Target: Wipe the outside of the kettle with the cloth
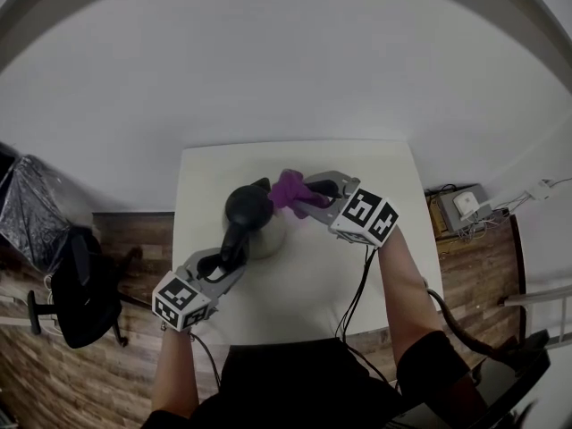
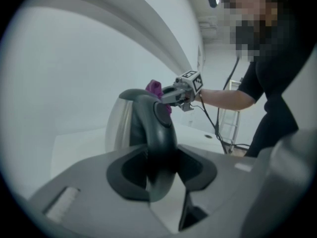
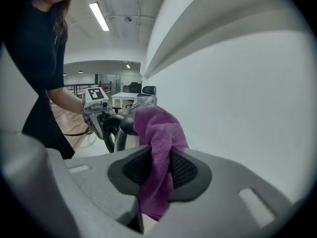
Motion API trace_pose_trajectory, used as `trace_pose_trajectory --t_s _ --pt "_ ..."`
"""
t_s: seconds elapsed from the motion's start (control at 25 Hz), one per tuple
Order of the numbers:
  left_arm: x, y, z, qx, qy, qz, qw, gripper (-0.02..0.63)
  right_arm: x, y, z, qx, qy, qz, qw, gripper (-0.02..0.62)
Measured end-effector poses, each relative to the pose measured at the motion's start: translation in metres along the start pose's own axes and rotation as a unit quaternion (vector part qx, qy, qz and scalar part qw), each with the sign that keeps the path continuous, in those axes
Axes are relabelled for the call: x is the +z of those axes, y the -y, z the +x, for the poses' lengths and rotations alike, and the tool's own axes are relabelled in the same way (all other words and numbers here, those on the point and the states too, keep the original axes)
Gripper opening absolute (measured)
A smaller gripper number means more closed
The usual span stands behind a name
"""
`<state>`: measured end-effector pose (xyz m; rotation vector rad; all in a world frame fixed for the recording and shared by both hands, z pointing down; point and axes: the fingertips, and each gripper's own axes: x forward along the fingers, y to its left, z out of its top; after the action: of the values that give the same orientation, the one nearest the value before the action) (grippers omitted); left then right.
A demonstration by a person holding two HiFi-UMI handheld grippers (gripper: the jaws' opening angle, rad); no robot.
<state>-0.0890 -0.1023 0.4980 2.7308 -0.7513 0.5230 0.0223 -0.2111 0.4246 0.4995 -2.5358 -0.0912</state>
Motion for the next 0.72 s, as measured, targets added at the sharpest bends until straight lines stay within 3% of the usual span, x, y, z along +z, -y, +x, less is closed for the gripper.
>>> trace_pose_trajectory --t_s 0.28,0.72 --pt "-0.003 0.002 0.001 -0.005 -0.002 0.003 1.0000 0.149 -0.017 -0.002 0.032 0.043 -0.025 0.005 0.999 0.093" --pt "-0.003 0.004 0.000 -0.009 -0.004 0.002 1.0000 0.149 -0.058 0.001 0.055 0.063 -0.049 0.060 0.995 0.092"
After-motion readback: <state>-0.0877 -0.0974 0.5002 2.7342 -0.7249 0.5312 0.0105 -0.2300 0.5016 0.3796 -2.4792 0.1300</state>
